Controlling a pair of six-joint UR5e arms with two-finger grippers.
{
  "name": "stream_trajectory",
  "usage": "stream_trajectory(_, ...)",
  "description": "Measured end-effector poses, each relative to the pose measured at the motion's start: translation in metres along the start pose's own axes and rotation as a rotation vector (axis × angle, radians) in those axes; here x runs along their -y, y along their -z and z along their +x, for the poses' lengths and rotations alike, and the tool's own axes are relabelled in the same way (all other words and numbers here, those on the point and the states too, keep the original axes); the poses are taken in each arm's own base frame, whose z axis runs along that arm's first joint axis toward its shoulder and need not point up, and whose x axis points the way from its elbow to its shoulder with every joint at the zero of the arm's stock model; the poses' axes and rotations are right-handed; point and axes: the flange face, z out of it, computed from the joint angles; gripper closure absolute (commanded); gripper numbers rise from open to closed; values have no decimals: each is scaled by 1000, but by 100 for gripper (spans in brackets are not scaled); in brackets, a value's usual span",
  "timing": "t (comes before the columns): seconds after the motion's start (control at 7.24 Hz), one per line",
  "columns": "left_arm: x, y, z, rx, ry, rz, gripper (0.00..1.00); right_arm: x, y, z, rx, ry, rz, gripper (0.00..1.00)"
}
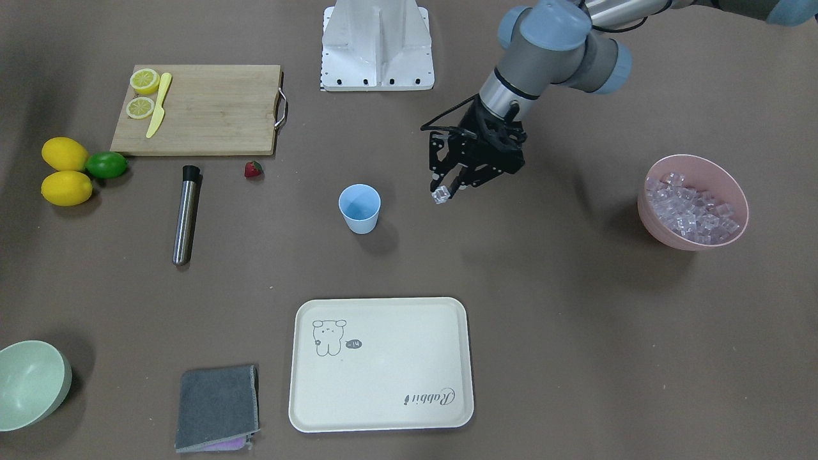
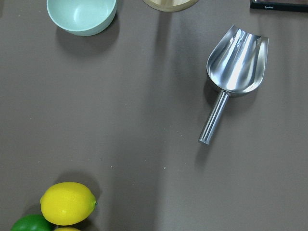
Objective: Mash ice and strawberries in cup
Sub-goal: 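Lift the ice cube and carry it with the left gripper to the blue cup, then open the left gripper to drop the ice cube into the blue cup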
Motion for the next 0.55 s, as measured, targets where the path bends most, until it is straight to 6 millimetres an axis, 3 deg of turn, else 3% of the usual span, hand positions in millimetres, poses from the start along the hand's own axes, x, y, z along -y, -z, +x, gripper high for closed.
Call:
stream_trajectory(0.28,-10,-24,49,-14,6,38,100,0,0,0,0,-2,-2,0)
stream_trajectory(0.55,-14,-43,80,-15,8,63,100,0,-1,0,0,-5,-4,0)
